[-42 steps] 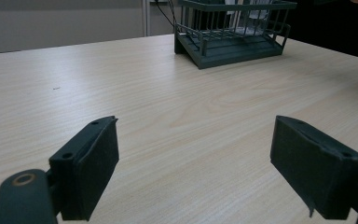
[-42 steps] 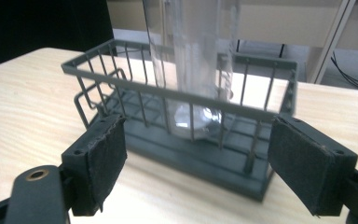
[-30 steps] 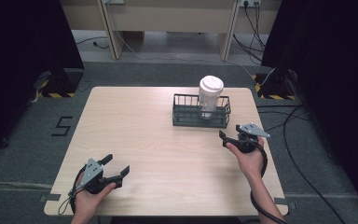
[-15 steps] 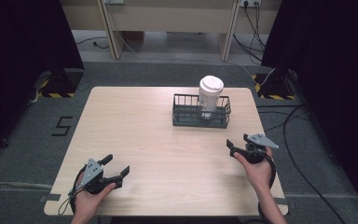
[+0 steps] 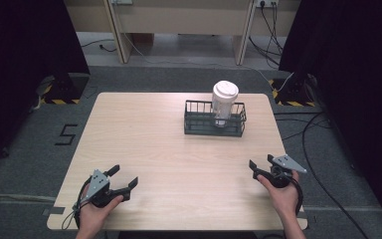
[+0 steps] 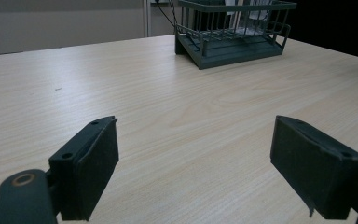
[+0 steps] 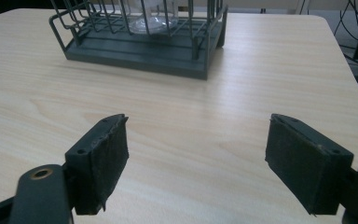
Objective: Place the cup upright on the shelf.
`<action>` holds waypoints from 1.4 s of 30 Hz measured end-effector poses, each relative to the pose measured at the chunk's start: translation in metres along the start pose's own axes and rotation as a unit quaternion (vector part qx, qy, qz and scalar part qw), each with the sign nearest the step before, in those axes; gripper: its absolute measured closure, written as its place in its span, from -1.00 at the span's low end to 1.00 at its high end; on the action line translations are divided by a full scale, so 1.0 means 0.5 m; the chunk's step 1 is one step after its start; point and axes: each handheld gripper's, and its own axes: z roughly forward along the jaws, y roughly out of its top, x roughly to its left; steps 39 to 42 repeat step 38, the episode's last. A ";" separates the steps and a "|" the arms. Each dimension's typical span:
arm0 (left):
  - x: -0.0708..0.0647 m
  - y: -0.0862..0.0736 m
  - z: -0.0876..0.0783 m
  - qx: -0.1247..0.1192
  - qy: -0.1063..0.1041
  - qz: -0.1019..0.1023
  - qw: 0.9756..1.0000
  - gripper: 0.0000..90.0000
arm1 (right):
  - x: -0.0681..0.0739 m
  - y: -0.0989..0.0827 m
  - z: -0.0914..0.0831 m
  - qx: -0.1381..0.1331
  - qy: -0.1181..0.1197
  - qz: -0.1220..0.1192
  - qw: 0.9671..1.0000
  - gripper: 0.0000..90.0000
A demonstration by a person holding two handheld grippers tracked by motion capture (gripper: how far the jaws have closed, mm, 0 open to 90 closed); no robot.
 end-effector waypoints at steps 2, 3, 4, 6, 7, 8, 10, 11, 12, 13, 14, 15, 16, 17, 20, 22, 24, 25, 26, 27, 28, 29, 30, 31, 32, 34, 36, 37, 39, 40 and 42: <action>-0.001 0.000 0.000 0.000 0.000 0.000 1.000 -0.68 | -0.002 -0.007 -0.004 0.001 -0.001 0.001 1.000 -0.52; -0.001 0.000 0.001 0.000 -0.001 0.001 1.000 -0.68 | -0.003 -0.010 -0.006 0.002 -0.002 0.002 1.000 -0.52; -0.001 0.001 0.000 -0.001 -0.001 0.001 1.000 -0.68 | -0.005 -0.013 -0.009 0.002 -0.005 -0.001 1.000 -0.52; 0.000 0.000 0.000 0.000 -0.001 0.001 1.000 -0.68 | -0.005 -0.018 -0.012 0.003 -0.004 0.005 1.000 -0.52; 0.000 0.000 0.001 0.000 0.000 0.001 1.000 -0.68 | -0.006 -0.021 -0.013 0.002 -0.004 0.005 1.000 -0.52; 0.000 0.000 0.001 0.000 0.000 0.000 1.000 -0.68 | -0.006 -0.023 -0.014 0.001 -0.005 0.005 1.000 -0.52; 0.000 0.000 0.001 0.000 0.000 0.001 1.000 -0.68 | -0.007 -0.027 -0.017 0.000 -0.006 0.007 1.000 -0.52; 0.000 0.000 0.000 0.000 0.000 0.001 1.000 -0.68 | -0.007 -0.029 -0.018 -0.001 -0.006 0.007 1.000 -0.53; 0.000 0.000 0.000 0.000 0.000 0.001 1.000 -0.68 | -0.008 -0.031 -0.020 -0.001 -0.008 0.007 1.000 -0.52; 0.000 0.000 0.000 0.000 0.000 0.001 1.000 -0.68 | -0.007 -0.033 -0.021 -0.001 -0.007 0.008 1.000 -0.53; 0.000 0.000 0.000 0.000 0.000 0.000 1.000 -0.68 | -0.007 -0.035 -0.022 -0.002 -0.009 0.006 1.000 -0.53; 0.000 0.000 0.000 0.000 0.001 0.000 1.000 -0.68 | -0.007 -0.037 -0.023 -0.003 -0.009 0.006 1.000 -0.53; 0.000 0.000 0.000 0.001 0.001 0.001 1.000 -0.68 | -0.005 -0.039 -0.024 -0.002 -0.009 0.011 1.000 -0.53; 0.000 0.000 0.000 0.000 0.001 0.001 1.000 -0.68 | -0.007 -0.044 -0.026 -0.005 -0.011 0.004 1.000 -0.53; 0.000 0.000 0.000 0.001 0.001 0.001 1.000 -0.68 | -0.009 -0.049 -0.028 -0.007 -0.011 0.005 1.000 -0.52; 0.001 -0.001 0.000 0.002 0.001 0.001 1.000 -0.68 | -0.009 -0.050 -0.031 -0.010 -0.011 0.008 1.000 -0.53; 0.000 0.000 0.001 0.001 0.001 0.002 1.000 -0.68 | -0.011 -0.051 -0.034 -0.015 -0.013 0.005 1.000 -0.53; 0.000 0.000 0.001 0.001 0.001 0.002 1.000 -0.68 | -0.012 -0.052 -0.035 -0.017 -0.014 0.006 1.000 -0.53; 0.000 0.000 0.000 0.001 0.001 0.002 1.000 -0.68 | -0.012 -0.053 -0.036 -0.017 -0.013 0.010 1.000 -0.53; 0.000 0.000 0.000 0.001 0.001 0.002 1.000 -0.68 | -0.013 -0.053 -0.037 -0.021 -0.014 0.010 1.000 -0.53; 0.000 0.000 0.000 0.001 0.001 0.002 1.000 -0.68 | -0.014 -0.053 -0.038 -0.023 -0.014 0.010 1.000 -0.53; 0.000 0.000 0.000 0.001 0.001 0.002 1.000 -0.68 | -0.014 -0.054 -0.039 -0.025 -0.015 0.013 0.999 -0.53; 0.000 0.001 0.000 0.001 0.001 0.003 1.000 -0.68 | -0.015 -0.054 -0.039 -0.028 -0.016 0.010 0.999 -0.53; 0.000 0.001 0.000 0.000 0.000 0.003 1.000 -0.68 | -0.017 -0.054 -0.040 -0.032 -0.017 0.012 0.999 -0.53; -0.001 0.001 0.000 0.000 0.000 0.003 1.000 -0.68 | -0.017 -0.054 -0.040 -0.032 -0.017 0.012 0.999 -0.53; -0.001 0.001 0.001 0.000 -0.001 0.004 1.000 -0.68 | -0.017 -0.055 -0.041 -0.034 -0.018 0.018 0.999 -0.56; -0.002 0.001 0.001 0.000 -0.002 0.004 1.000 -0.68 | -0.019 -0.055 -0.041 -0.036 -0.018 0.017 0.999 -0.57; -0.002 0.001 0.002 0.000 -0.002 0.004 1.000 -0.68 | -0.019 -0.055 -0.041 -0.036 -0.018 0.017 0.999 -0.57; -0.002 0.001 0.002 0.000 -0.002 0.004 1.000 -0.68 | -0.019 -0.055 -0.041 -0.037 -0.017 0.017 0.999 -0.58; -0.002 0.001 0.002 0.000 -0.002 0.004 1.000 -0.68 | -0.019 -0.055 -0.041 -0.037 -0.017 0.017 0.999 -0.58; -0.002 0.001 0.002 0.000 -0.002 0.004 1.000 -0.68 | -0.019 -0.055 -0.041 -0.037 -0.017 0.017 0.999 -0.58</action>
